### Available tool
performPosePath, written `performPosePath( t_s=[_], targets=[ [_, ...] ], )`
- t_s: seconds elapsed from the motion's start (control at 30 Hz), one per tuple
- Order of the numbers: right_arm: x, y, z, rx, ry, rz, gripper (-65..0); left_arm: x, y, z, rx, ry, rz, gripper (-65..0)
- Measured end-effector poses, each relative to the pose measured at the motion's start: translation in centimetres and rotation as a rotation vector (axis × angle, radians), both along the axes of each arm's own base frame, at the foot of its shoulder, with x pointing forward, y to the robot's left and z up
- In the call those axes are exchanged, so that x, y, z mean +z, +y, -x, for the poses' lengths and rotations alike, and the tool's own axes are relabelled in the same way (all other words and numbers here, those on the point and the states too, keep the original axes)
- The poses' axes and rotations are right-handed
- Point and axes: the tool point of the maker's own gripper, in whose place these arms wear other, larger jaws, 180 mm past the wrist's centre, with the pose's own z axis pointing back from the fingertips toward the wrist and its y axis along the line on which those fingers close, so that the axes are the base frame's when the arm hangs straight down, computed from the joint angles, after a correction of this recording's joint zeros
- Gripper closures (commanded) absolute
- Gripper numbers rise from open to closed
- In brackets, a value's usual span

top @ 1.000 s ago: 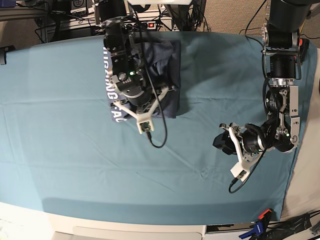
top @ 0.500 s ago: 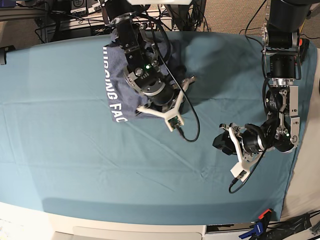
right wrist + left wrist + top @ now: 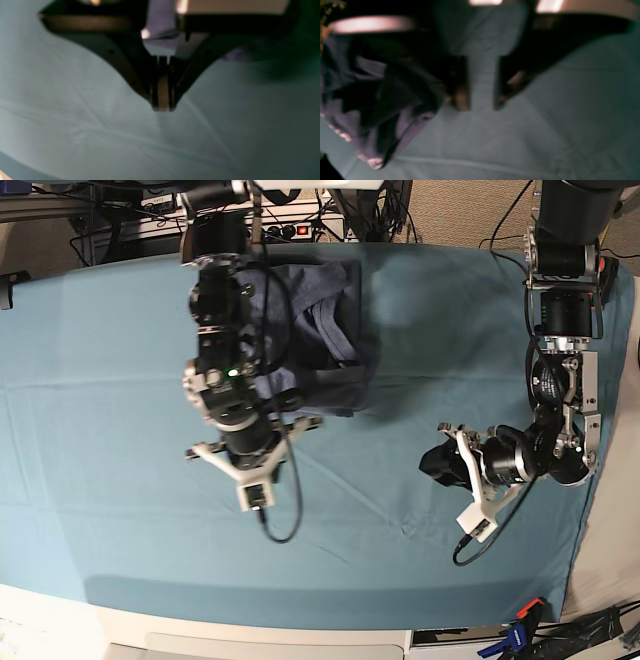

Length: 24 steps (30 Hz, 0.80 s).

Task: Fold the T-shirt properly
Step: 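Lower the flipped edge onto the bundle and release with the right gripper, then grasp opposite sides of the bundle with both grippers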

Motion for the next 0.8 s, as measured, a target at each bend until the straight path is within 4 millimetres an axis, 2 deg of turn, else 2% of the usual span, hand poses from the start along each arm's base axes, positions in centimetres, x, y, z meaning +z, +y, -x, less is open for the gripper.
performPosePath(
  t_s=[0.03, 0.2, 0.33, 0.43, 0.5, 0.6, 0.7, 0.8],
  targets=[
    [-0.1, -1.2, -0.1, -0.018, 0.001, 0.016, 0.0, 0.0, -0.1, 0.1, -0.004, 0.005, 0.006, 0.0],
    [-0.6, -6.9, 0.3, -0.099, 0.033, 0.111, 0.0, 0.5, -1.3, 1.3, -0.075, 0.026, 0.073, 0.0],
    [-0.7, -9.6, 0.7, -0.123, 0.041, 0.162, 0.0, -1.5, -0.3, 3.9, -0.081, 0.085, 0.058, 0.0],
    [-0.8, -10.1, 0.8, -0.114, 0.045, 0.154, 0.0, -3.9, 0.4, 6.9, -0.085, 0.156, 0.031, 0.0],
    [-0.6, -10.3, 0.8, -0.115, 0.042, 0.159, 0.0, -4.7, 0.3, 8.8, -0.101, 0.180, 0.020, 0.0],
    [-0.4, -10.0, 0.6, -0.107, 0.024, 0.153, 0.0, -5.2, -0.2, 11.7, -0.132, 0.188, 0.012, 0.0],
    [-0.3, -9.6, 0.4, -0.075, 0.014, 0.153, 0.0, -5.4, -1.4, 15.8, -0.190, 0.192, 0.005, 0.0],
    [-2.0, -8.7, 0.0, -0.022, 0.055, 0.123, 0.0, -5.1, -2.6, 19.6, -0.228, 0.192, 0.008, 0.0]
  ],
)
